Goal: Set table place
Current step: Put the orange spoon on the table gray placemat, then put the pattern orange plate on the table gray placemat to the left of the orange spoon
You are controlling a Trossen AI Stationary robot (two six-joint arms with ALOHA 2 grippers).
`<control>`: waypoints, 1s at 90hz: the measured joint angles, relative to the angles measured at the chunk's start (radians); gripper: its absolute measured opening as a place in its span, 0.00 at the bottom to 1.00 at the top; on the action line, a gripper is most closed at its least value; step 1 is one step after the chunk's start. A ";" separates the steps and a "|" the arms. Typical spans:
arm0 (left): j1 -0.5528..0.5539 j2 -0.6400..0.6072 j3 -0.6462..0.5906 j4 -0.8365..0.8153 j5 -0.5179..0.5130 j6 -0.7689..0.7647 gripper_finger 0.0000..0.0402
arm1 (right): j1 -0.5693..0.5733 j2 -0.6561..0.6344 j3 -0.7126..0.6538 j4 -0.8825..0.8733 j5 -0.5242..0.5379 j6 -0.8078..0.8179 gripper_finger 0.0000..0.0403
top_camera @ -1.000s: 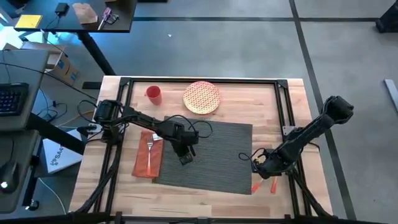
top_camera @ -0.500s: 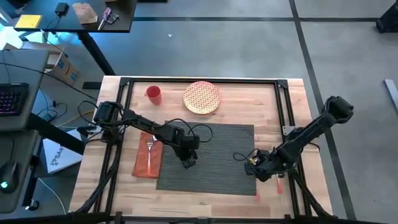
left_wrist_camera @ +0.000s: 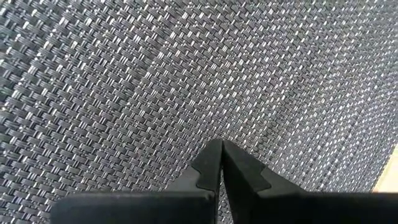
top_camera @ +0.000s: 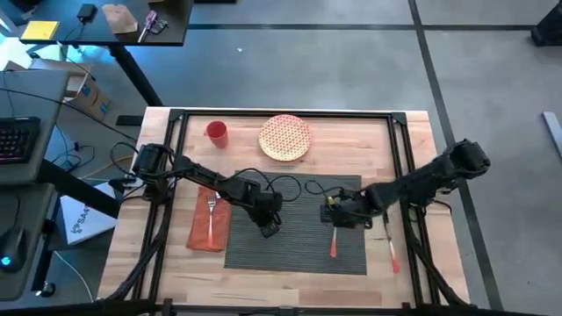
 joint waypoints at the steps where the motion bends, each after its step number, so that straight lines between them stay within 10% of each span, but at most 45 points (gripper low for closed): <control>1: 0.000 -0.001 0.000 -0.002 0.000 0.000 0.00 | -0.004 0.005 0.000 0.006 -0.007 -0.005 0.00; 43: -0.056 -0.008 0.003 -0.091 0.020 -0.043 0.00 | -0.057 0.143 0.000 0.217 -0.079 -0.093 0.03; 90: -0.049 -0.125 0.000 -0.113 -0.033 -0.017 0.00 | -0.063 0.005 0.000 0.224 -0.061 -0.185 0.47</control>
